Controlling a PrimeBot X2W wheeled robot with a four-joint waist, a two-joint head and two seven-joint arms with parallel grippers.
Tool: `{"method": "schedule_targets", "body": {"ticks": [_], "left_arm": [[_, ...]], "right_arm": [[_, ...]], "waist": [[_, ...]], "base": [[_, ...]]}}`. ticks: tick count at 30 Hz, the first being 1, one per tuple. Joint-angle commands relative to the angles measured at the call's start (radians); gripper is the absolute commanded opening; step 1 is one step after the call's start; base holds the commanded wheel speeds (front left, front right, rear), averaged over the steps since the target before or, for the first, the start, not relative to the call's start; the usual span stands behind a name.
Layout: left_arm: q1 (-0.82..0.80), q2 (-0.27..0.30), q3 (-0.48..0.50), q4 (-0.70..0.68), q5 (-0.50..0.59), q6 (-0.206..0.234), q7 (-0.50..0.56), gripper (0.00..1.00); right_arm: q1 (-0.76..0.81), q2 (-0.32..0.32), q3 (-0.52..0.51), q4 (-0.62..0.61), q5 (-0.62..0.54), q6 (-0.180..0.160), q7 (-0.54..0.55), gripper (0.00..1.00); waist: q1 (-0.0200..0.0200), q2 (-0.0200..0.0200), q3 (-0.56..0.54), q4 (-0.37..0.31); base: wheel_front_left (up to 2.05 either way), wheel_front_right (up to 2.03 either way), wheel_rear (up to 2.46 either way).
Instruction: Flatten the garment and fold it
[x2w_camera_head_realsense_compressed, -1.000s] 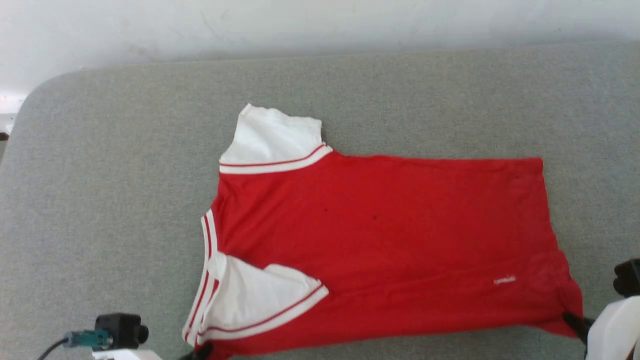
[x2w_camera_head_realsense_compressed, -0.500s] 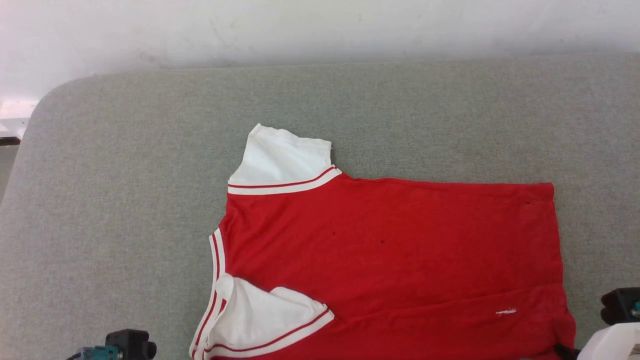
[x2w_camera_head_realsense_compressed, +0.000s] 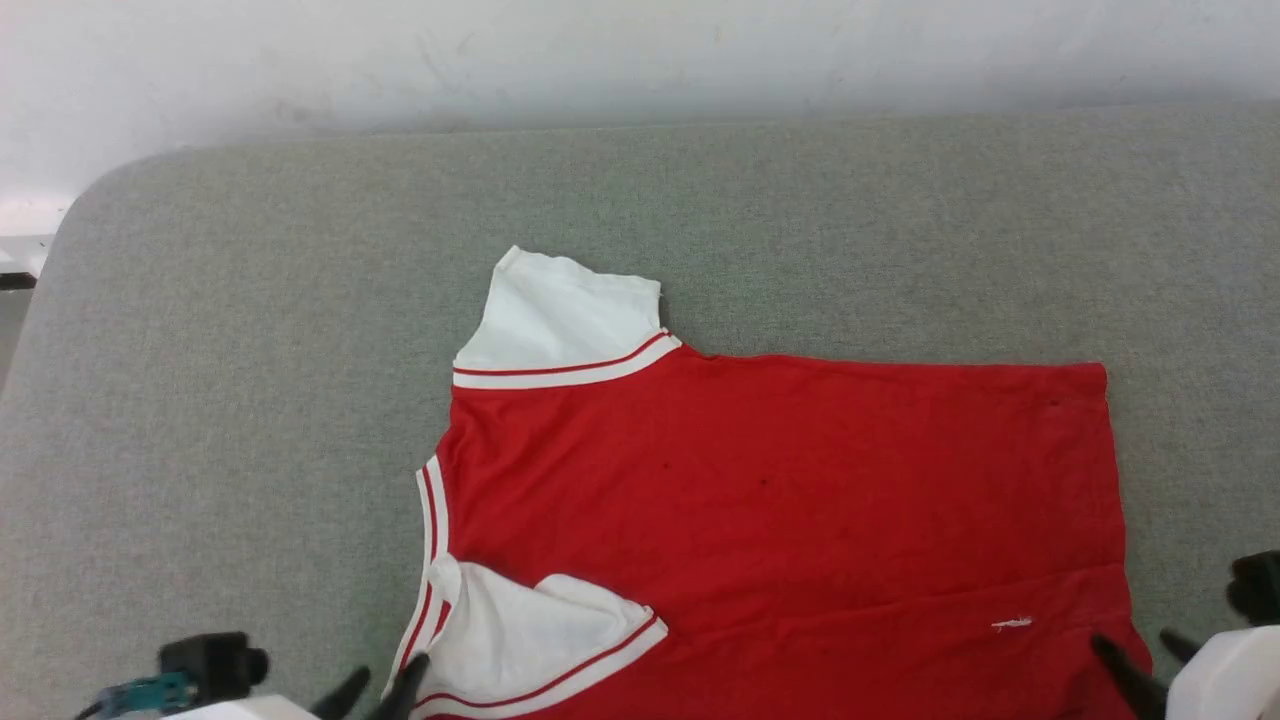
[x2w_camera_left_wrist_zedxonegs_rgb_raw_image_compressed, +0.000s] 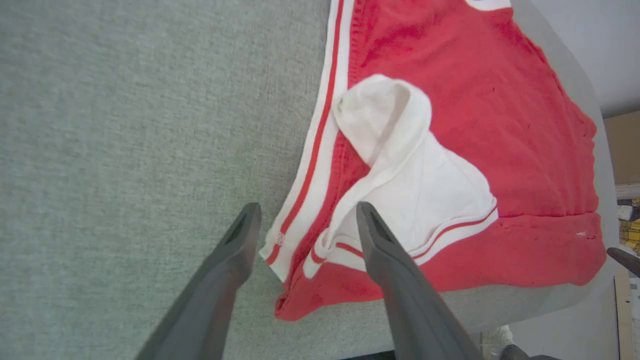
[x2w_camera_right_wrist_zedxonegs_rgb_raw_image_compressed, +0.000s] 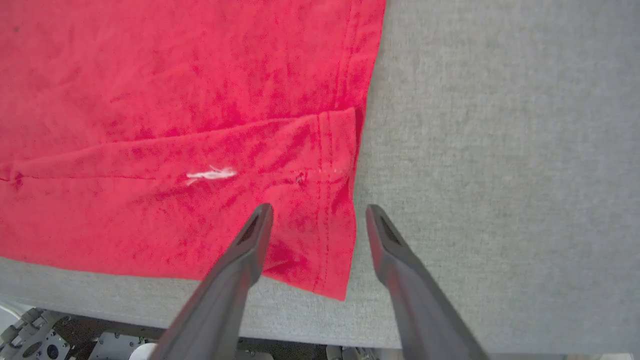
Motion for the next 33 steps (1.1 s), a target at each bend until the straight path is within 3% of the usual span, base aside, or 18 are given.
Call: {"method": "schedule_targets", "body": {"ticks": [1, 4, 9, 13, 17, 23, 28, 33], "left_arm": [[0.013, -0.002, 0.018, -0.021, -0.007, 0.01, -0.019, 1.0], [0.022, -0.011, 0.074, -0.086, 0.008, 0.027, -0.099, 1.0], [-0.064, -0.031, 0.172, -0.157, 0.134, 0.066, -0.328, 1.0], [-0.202, -0.025, 0.165, -0.159, 0.221, 0.047, -0.43, 1.0], [-0.377, 0.005, 0.124, -0.113, 0.309, 0.028, -0.457, 1.0], [-0.649, 0.064, 0.022, 0.011, 0.368, -0.049, -0.338, 1.0], [-0.836, 0.117, -0.074, 0.132, 0.375, -0.151, -0.156, 1.0], [-0.963, 0.136, -0.14, 0.238, 0.333, -0.207, 0.043, 1.0]], "right_arm": [[-0.01, 0.003, -0.01, -0.021, -0.004, -0.001, -0.018, 1.0], [-0.021, 0.024, -0.037, -0.086, -0.022, -0.001, -0.092, 1.0], [-0.079, 0.054, -0.05, -0.175, -0.105, -0.001, -0.299, 1.0], [-0.152, 0.072, -0.024, -0.195, -0.167, -0.001, -0.418, 1.0], [-0.22, 0.086, 0.015, -0.193, -0.209, -0.001, -0.475, 1.0], [-0.287, 0.1, 0.065, -0.17, -0.235, -0.001, -0.5, 1.0], [-0.313, 0.108, 0.085, -0.156, -0.243, -0.001, -0.509, 1.0], [-0.329, 0.114, 0.099, -0.142, -0.25, -0.001, -0.514, 1.0]], "waist": [[0.0, -0.0001, 0.0, 0.001], [0.0, -0.0001, 0.006, 0.005], [0.0, -0.0001, 0.043, 0.005], [0.0, -0.0001, 0.09, -0.003], [0.0, -0.0001, 0.144, -0.013], [0.0, -0.0001, 0.23, -0.025], [0.0, -0.0001, 0.288, -0.044], [0.0, -0.0001, 0.328, -0.069]], "base": [[0.0, 0.0, 0.0], [0.0, 0.0, 0.0], [0.0, 0.0, 0.0], [0.0, 0.0, 0.0], [0.0, 0.0, 0.0], [0.0, 0.0, 0.0], [0.0, 0.0, 0.0], [0.0, 0.0, 0.0]]}}
